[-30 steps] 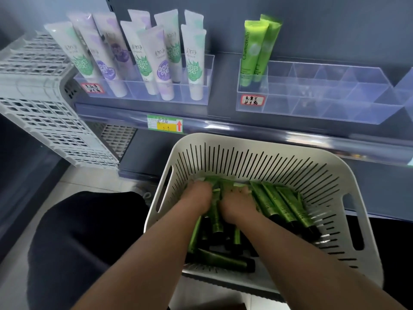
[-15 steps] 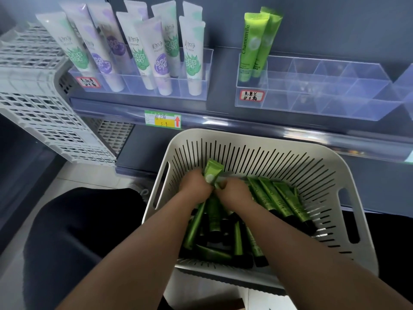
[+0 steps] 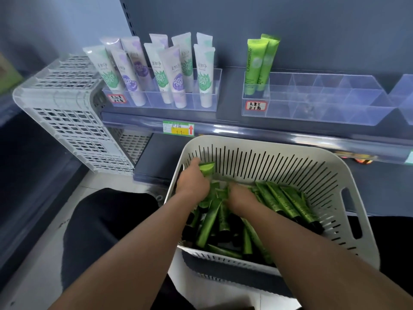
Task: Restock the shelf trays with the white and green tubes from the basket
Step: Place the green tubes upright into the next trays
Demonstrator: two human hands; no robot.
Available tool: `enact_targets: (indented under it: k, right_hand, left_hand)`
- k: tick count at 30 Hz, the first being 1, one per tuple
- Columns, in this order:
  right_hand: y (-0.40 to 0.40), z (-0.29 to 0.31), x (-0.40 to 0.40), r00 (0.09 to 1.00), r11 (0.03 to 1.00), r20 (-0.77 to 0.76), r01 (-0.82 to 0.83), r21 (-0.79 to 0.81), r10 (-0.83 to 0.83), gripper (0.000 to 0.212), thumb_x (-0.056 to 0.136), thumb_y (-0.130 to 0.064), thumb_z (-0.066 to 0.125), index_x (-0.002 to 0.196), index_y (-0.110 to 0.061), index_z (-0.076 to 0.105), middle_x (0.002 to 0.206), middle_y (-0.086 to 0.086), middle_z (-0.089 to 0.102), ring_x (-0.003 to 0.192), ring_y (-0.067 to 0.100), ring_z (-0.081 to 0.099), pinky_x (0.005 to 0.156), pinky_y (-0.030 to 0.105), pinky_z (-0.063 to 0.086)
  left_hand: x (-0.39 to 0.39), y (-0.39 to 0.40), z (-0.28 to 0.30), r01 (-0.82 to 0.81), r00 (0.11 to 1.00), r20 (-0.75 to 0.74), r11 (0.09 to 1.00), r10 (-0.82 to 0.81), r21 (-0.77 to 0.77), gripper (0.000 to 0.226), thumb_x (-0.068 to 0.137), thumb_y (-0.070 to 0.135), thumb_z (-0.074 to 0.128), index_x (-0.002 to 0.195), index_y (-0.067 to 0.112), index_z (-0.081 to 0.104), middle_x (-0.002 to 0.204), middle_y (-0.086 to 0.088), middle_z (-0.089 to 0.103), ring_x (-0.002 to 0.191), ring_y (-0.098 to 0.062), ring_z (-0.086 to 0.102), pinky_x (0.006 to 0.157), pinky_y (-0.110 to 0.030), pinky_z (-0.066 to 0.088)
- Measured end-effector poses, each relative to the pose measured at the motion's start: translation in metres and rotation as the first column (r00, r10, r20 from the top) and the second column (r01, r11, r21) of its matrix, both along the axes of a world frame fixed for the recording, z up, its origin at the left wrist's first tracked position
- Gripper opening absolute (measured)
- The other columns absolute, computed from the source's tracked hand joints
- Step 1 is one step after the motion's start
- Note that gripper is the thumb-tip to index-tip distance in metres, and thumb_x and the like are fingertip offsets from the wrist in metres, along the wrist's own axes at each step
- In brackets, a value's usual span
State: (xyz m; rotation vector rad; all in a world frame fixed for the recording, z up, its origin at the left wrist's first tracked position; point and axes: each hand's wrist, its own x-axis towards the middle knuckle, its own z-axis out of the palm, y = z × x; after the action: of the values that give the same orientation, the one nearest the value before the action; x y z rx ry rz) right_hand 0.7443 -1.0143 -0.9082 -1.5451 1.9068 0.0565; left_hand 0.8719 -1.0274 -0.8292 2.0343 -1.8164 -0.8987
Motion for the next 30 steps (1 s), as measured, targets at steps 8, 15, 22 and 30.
enact_targets:
  k: [8,15,22,30]
  right_hand:
    - [-0.013,0.004,0.0,0.978,0.991,0.166,0.115,0.061,-0.124,0.046,0.088,-0.02,0.058,0.131,-0.014,0.042,0.114,0.011,0.061,0.098,0.026,0.059,0.08,0.032,0.051]
    - [-0.011,0.041,-0.009,0.932,0.973,0.348,0.166,-0.16,-0.102,0.023,0.098,-0.03,0.046,0.085,-0.013,0.056,0.075,0.002,0.053,0.069,0.018,0.049,0.054,0.025,0.032]
    - [-0.003,0.099,-0.039,0.947,0.829,0.317,0.221,-0.514,-0.056,0.019,0.086,-0.018,0.059,0.105,-0.016,0.063,0.093,0.003,0.065,0.086,0.021,0.058,0.072,0.028,0.04]
    - [-0.005,0.189,-0.079,0.973,0.659,0.215,0.215,-0.721,-0.082,0.027,0.093,-0.026,0.055,0.086,-0.007,0.073,0.089,0.011,0.072,0.088,0.026,0.064,0.071,0.029,0.039]
  left_hand:
    - [-0.004,-0.002,-0.002,0.034,0.998,-0.048,0.999,-0.034,0.01,0.032,0.09,0.013,0.057,0.12,0.014,0.05,0.108,-0.013,0.062,0.098,-0.033,0.06,0.075,-0.031,0.045]
    - [-0.006,-0.005,0.006,0.042,0.995,-0.092,0.999,-0.044,-0.032,0.015,0.09,0.015,0.054,0.104,0.02,0.054,0.092,-0.008,0.064,0.082,-0.027,0.062,0.065,-0.03,0.048]
    - [-0.026,-0.006,0.046,0.163,0.98,-0.08,0.964,-0.183,-0.208,0.019,0.088,0.009,0.055,0.105,0.018,0.061,0.09,-0.002,0.065,0.084,-0.022,0.059,0.07,-0.024,0.04]
    - [-0.047,-0.029,0.11,0.155,0.927,-0.257,0.901,-0.275,-0.405,0.019,0.088,0.004,0.059,0.095,0.014,0.074,0.093,-0.006,0.074,0.085,-0.018,0.067,0.084,-0.022,0.051]
